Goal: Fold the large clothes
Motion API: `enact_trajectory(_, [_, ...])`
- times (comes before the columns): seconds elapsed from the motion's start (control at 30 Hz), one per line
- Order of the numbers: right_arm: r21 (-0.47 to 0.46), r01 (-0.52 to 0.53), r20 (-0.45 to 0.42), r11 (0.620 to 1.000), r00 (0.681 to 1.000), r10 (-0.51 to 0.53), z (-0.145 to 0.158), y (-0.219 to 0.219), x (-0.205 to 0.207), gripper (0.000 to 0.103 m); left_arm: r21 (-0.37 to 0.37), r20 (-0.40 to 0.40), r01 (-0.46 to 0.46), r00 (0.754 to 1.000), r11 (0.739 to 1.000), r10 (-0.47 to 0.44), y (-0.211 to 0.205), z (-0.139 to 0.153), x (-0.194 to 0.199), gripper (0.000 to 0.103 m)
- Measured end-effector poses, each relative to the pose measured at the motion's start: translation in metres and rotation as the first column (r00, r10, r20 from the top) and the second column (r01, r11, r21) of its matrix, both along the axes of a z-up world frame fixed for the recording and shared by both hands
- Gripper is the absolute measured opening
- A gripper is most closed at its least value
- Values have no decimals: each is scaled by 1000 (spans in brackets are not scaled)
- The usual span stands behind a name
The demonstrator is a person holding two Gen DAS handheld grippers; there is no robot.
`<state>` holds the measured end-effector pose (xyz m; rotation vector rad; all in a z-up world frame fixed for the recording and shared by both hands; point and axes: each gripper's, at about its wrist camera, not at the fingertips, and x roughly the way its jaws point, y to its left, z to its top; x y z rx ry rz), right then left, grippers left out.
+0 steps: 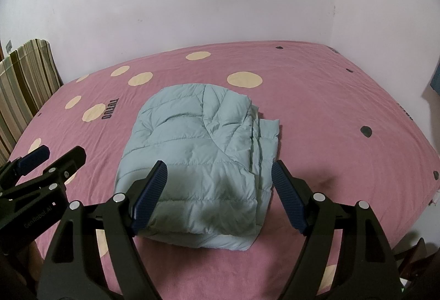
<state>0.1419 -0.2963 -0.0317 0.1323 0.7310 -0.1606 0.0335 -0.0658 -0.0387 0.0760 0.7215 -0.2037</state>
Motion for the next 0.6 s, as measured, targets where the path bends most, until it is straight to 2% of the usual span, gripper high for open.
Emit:
enact_trajectory(0.5, [-4,-5,1,1000,1000,5,-2,1,-1,78,-17,6,2,1000,1000,-2,5,0,0,79])
enact_trajectory(0.53, [-4,-5,1,1000,1000,5,-1,1,-1,78,-16,6,2,1000,1000,-2,5,-1,0,83])
enact_trajectory(0.6, [-6,-7,-1,1000,1000,7,-2,1,-1,78,-17,9,-1,1000,1000,1,5,-1,0,85])
